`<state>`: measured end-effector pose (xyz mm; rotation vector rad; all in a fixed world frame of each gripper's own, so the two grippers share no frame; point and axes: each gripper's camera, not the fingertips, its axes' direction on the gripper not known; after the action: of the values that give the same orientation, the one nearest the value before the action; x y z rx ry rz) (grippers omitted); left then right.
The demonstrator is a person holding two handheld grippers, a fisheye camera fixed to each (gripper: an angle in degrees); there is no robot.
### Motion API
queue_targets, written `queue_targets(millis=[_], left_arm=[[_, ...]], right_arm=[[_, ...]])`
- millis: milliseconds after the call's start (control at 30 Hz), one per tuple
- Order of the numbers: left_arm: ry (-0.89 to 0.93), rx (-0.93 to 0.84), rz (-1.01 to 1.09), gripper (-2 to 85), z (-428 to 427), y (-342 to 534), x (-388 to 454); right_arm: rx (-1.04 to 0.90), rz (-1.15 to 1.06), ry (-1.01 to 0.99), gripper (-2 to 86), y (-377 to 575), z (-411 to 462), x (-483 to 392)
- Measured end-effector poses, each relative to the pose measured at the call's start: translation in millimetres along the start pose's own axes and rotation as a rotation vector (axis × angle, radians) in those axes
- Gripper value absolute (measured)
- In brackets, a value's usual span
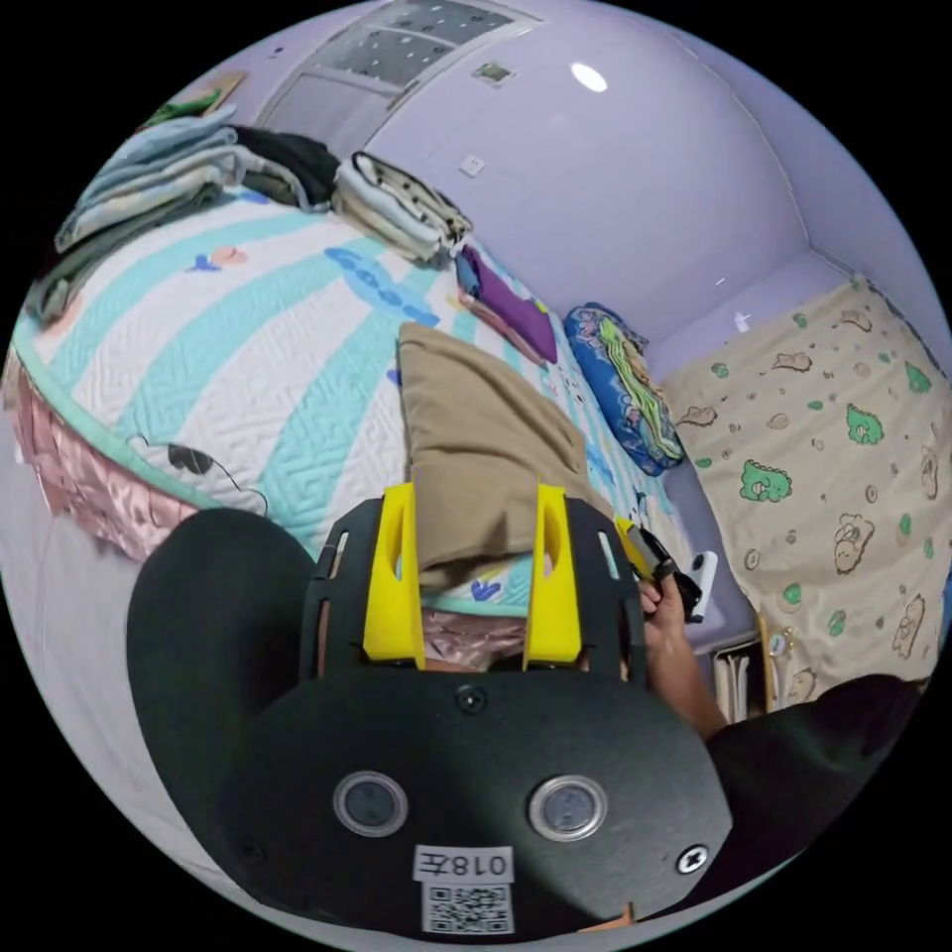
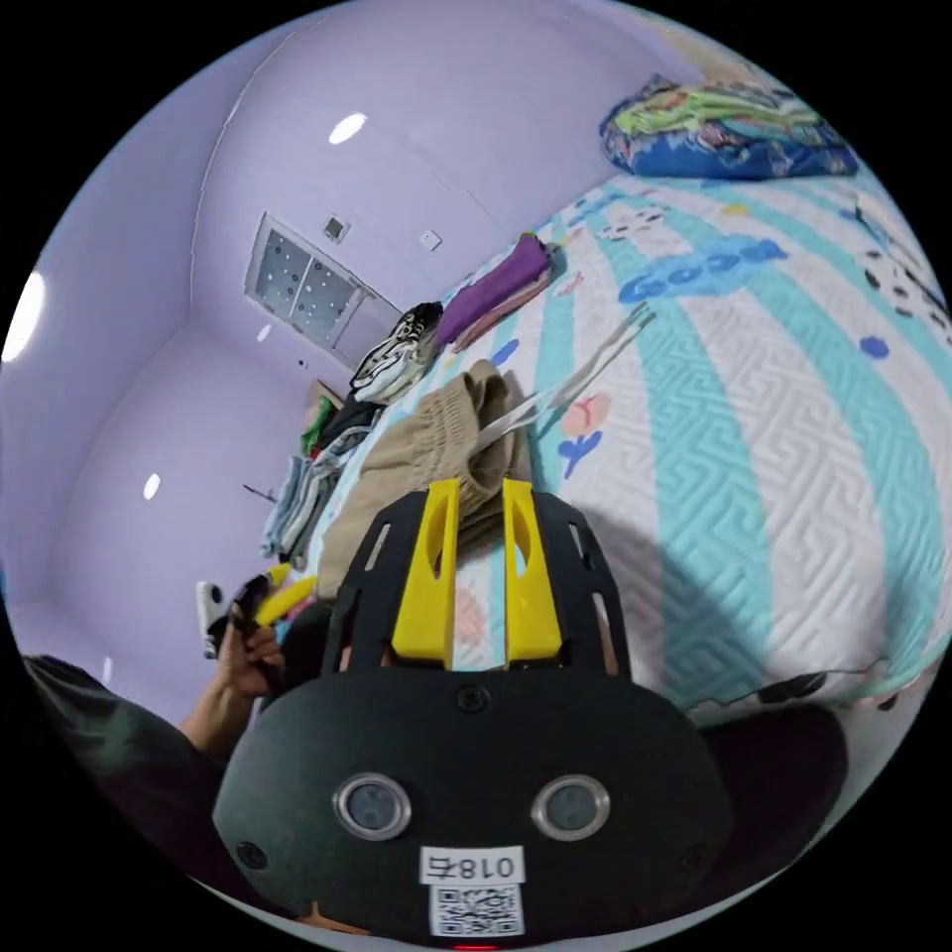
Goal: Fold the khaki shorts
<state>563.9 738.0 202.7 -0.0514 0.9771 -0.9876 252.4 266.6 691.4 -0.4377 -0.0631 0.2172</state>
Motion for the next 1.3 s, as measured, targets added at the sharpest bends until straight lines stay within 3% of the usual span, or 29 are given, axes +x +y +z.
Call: queue_targets(millis=[200, 267, 367, 500, 633, 700, 800, 867, 1100, 1200, 1300], left_arm=[[0.120, -0.261, -0.191, 16.1, 63.7, -2.7, -36.6], [0.183, -0.275, -0.256, 7.7, 72.4, 1.2, -49.7], [0.239, -0.244, -0.201, 4.8, 61.8, -5.2, -41.9], [0.235, -0.240, -0.125, 4.5, 38.3, -9.3, -23.6], [0.241, -0.329, -0.262, 4.5, 54.5, 14.2, -45.5], [0.293, -0.310, -0.354, 4.6, 59.8, 25.6, -59.7], [0.307, -0.277, -0.321, 5.7, 53.2, 22.4, -57.6], [0.311, -0.250, -0.299, 7.8, 46.1, 22.6, -58.3], [0.160, -0.188, -0.138, 16.3, 22.9, 6.3, -51.8], [0.119, -0.184, -0.112, 16.6, 30.8, -5.4, -59.0], [0.214, -0.291, -0.210, 16.0, 56.4, 0.5, -79.0]], right_arm=[[-0.089, 0.170, -0.182, 11.4, -17.3, 24.8, 4.6], [-0.121, 0.173, -0.190, 9.6, -23.9, 34.8, 0.0], [-0.126, 0.144, -0.137, 7.2, -37.8, 38.3, -19.9], [-0.119, -0.087, -0.017, 4.9, -55.7, 28.5, -82.1], [-0.288, 0.060, 0.099, 7.8, -50.9, 58.6, -54.0], [-0.194, 0.076, 0.065, 7.0, -41.1, 46.6, -55.4], [-0.068, -0.146, 0.180, 6.5, -46.8, 31.3, -115.5], [-0.086, -0.318, 0.145, 8.2, -65.4, 44.0, -162.4], [-0.431, -0.836, 0.062, 10.4, -125.6, 229.2, -343.6], [-0.578, -0.938, 0.112, 10.4, -133.1, 323.8, -386.8], [-0.719, -0.988, 0.192, 10.2, -135.2, 402.2, -410.0]])
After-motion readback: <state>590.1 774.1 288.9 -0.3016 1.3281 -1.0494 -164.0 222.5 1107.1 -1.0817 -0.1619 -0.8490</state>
